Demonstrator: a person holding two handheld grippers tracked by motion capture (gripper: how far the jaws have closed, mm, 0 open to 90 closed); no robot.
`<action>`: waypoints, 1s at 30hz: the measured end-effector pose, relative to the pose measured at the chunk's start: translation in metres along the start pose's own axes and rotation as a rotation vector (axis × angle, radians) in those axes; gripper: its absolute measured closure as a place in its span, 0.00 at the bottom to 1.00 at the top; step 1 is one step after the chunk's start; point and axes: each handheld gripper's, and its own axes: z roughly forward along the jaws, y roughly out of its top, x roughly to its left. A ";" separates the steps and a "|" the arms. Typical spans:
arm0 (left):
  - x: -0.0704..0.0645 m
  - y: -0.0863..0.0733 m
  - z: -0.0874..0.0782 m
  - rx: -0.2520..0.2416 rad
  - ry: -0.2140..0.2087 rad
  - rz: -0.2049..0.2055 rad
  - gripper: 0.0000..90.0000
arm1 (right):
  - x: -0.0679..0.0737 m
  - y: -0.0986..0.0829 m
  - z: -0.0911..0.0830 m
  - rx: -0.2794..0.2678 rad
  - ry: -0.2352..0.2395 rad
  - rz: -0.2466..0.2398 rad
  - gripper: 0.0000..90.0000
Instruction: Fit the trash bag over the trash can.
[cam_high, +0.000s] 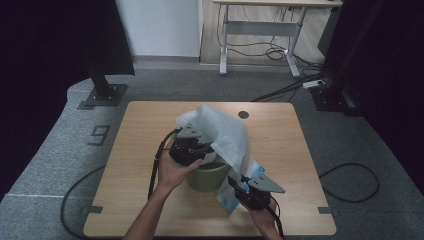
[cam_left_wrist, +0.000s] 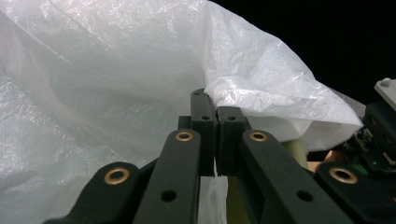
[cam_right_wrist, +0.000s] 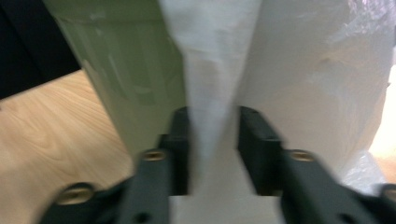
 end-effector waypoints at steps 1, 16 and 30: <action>0.001 0.000 0.000 0.002 0.000 0.000 0.98 | -0.002 0.001 -0.001 -0.006 -0.001 -0.011 0.91; 0.002 0.002 0.003 -0.019 -0.070 -0.021 0.97 | -0.031 0.093 -0.077 -0.247 -0.085 -0.143 0.99; 0.012 -0.011 -0.007 0.034 -0.053 -0.040 0.87 | -0.021 0.117 -0.059 -0.229 -0.010 -0.172 0.99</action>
